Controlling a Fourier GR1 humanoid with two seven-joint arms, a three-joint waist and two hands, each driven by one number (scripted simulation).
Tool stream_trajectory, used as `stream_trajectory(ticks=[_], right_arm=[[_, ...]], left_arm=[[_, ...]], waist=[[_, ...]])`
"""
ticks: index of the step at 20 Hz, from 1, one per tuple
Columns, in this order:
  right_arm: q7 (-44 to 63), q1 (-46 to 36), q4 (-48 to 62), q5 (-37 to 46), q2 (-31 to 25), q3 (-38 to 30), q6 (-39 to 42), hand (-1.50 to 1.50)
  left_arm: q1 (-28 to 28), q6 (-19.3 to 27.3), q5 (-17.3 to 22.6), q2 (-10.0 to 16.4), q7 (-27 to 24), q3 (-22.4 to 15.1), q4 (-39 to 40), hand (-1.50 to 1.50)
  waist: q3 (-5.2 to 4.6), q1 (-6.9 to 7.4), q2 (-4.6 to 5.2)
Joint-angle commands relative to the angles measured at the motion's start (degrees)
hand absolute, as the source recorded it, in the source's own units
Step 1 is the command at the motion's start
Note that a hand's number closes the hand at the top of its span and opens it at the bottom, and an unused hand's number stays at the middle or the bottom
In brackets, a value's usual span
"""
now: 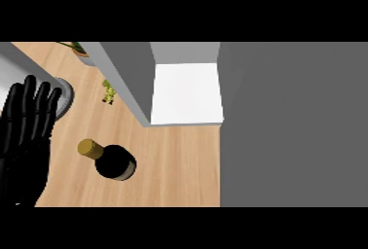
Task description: Pick up the wine, place it into the cabinet and close the cabinet
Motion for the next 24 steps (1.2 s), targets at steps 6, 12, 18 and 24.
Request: stream_trajectory(ticks=[6,12,18,24], right_arm=[[1.0,7.8,-5.6,-0.1,-0.6,3.1,2.7,-1.5],[10.4,8.3,-12.5,-10.2,-3.1,6.8,9.0,-1.5],[17.2,9.8,-20.6,-10.4,-2.9,8.7,8.0,-1.5],[25.0,7.1,-25.8,-15.4,-5.1,3.5,6.5,-1.5]], left_arm=[[-1.2,-19.5,10.0,6.3,-4.0,-10.7,-1.5,-1.5],[4.9,-20.6,29.5,5.2,11.6,-13.1,-6.2,-1.5],[8.6,-14.5,28.8,4.5,19.3,-17.3,-17.4,-1.5],[8.2,-10.3,26.7,3.6,24.4,-20.9,-22.9,-1.5]], waist=[[-0.04,-0.01,-1.36],[-0.01,1.44,-1.24],[0.0,1.7,-1.21],[0.01,1.72,-1.27]])
